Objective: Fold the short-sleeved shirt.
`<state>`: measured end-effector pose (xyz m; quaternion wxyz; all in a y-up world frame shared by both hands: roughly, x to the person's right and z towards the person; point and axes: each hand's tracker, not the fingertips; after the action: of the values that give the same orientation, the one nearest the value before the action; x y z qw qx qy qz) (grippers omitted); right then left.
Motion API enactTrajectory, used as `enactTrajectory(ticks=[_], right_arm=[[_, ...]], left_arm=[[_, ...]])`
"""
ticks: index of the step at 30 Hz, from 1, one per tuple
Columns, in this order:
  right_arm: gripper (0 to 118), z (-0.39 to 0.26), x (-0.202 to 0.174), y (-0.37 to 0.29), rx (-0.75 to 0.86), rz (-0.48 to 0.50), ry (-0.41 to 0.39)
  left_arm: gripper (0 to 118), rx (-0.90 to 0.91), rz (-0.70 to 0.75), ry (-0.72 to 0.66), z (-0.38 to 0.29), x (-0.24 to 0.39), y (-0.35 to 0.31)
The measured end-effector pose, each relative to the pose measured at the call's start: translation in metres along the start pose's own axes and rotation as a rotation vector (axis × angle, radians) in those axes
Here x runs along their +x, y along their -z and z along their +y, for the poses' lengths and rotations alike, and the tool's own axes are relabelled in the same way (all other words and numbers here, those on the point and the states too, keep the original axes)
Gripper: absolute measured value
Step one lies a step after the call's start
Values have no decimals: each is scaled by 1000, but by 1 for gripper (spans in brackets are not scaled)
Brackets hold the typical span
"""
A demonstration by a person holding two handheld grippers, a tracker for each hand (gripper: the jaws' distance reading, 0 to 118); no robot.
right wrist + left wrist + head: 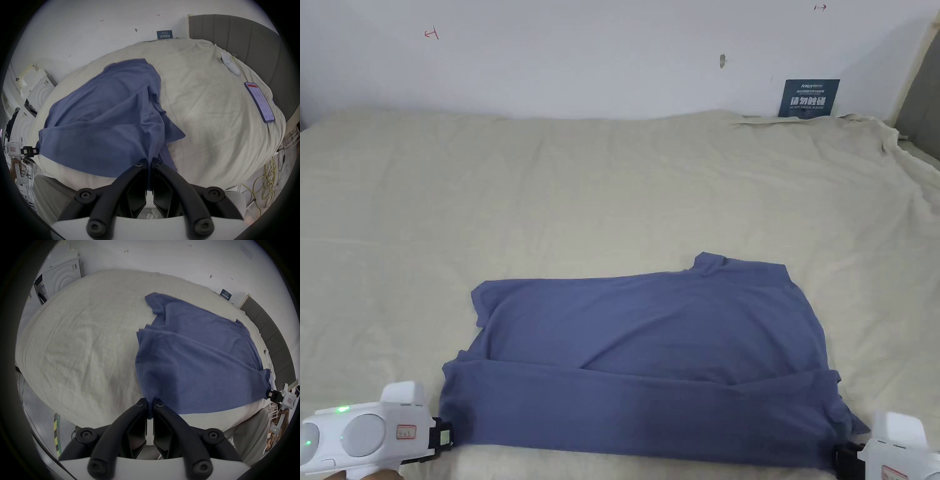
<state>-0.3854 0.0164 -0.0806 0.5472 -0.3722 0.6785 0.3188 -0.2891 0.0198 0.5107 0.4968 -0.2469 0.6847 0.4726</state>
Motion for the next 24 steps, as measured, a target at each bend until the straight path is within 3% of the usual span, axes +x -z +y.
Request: enactTrajectory(ticks=[4, 6, 8, 10, 11, 12, 16, 24], right_arm=[[3, 1, -3, 3, -3, -26, -17], [9, 4, -3, -2, 1, -32, -33], [37, 8, -5, -9, 10, -47, -42], [70, 14, -4, -18, 35, -55, -60], [79, 17, -5, -25, 58, -52, -69], [84, 21, -6, -32, 87, -43, -69], [85, 44, -17, -69, 201, 16, -71], [86, 85, -62, -131, 441, 44, -122]], left_arm=[[5, 13, 29, 3, -1, 6, -2], [14, 15, 31, 28, 1, 7, -4], [38, 12, 39, 47, 1, 10, -8], [84, 9, 77, 81, 4, 13, -9], [99, 19, 97, 100, 4, 15, -12], [106, 37, 118, 114, 7, 17, -14], [107, 178, 110, 118, 23, 25, -43], [107, 437, 11, 93, 66, 51, -108]])
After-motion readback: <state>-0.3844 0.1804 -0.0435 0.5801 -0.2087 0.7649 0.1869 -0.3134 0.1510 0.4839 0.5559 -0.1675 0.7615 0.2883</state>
